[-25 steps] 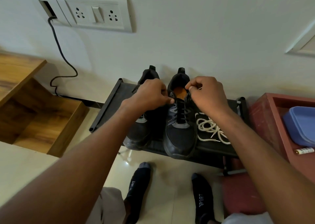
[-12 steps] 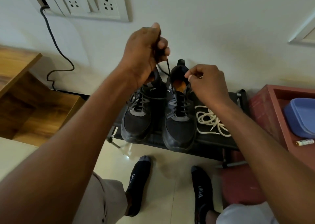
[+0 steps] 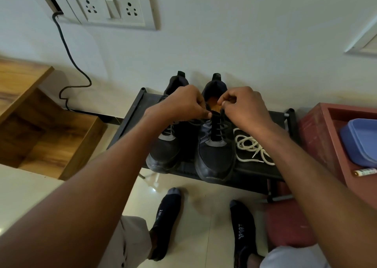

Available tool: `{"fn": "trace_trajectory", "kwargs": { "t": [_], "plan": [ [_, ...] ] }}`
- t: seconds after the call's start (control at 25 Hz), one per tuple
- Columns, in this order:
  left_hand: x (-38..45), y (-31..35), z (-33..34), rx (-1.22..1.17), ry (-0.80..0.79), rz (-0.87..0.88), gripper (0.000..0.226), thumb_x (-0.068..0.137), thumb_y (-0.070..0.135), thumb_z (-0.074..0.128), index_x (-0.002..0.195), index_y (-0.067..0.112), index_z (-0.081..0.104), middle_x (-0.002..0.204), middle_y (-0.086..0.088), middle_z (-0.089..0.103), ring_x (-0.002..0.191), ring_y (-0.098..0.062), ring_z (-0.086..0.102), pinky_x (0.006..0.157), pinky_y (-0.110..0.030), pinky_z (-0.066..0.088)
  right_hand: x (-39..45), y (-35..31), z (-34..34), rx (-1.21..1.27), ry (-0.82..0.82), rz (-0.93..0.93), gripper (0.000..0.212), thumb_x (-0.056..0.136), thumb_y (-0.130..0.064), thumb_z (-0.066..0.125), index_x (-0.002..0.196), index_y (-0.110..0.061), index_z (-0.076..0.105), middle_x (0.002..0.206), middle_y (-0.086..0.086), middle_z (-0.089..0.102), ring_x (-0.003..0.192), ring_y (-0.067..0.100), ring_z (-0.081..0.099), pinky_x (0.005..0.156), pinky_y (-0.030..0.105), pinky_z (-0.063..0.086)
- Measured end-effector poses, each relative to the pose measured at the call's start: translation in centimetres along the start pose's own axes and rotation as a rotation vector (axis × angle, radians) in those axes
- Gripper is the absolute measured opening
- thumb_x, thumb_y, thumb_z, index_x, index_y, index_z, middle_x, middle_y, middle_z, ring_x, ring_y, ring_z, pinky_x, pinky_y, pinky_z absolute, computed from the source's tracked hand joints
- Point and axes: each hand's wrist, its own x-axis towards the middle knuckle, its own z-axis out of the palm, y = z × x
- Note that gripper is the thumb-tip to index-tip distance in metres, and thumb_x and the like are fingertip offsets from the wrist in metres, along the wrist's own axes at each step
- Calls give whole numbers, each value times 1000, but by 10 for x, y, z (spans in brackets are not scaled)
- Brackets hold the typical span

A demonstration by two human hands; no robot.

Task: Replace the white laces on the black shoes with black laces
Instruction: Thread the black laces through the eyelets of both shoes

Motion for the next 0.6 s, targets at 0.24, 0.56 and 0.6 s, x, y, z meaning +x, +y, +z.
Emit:
{"fn": "trace_trajectory", "kwargs": {
  "t": [0.24,0.56,0.6],
  "plan": [
    [-3,0,8,34,-20,-16,28,86,36,83,75,13,72,74,-1,68,65,-14,60,61,-24,44,-3,0,2,-37,-60,-22,20,95,-10,64,95,-25,78,97,-2,75,88,15,70,82,36,60],
    [-2,1,-2,-68,67,-34,32,100,26,67,71,11,70,56,6,61,44,1,50,46,-9,36,-10,-9,3,-62,-183,-104,27,94,-11,62,91,-32,78,77,-12,70,74,5,66,69,29,55],
    [-2,1,-2,-71,80,-32,29,100,25,66,74,11,71,61,3,64,50,0,54,51,-13,40,-12,-11,4,-65,-213,-134,24,96,-14,63,95,-33,78,75,-14,68,70,2,65,66,25,50]
  ]
}}
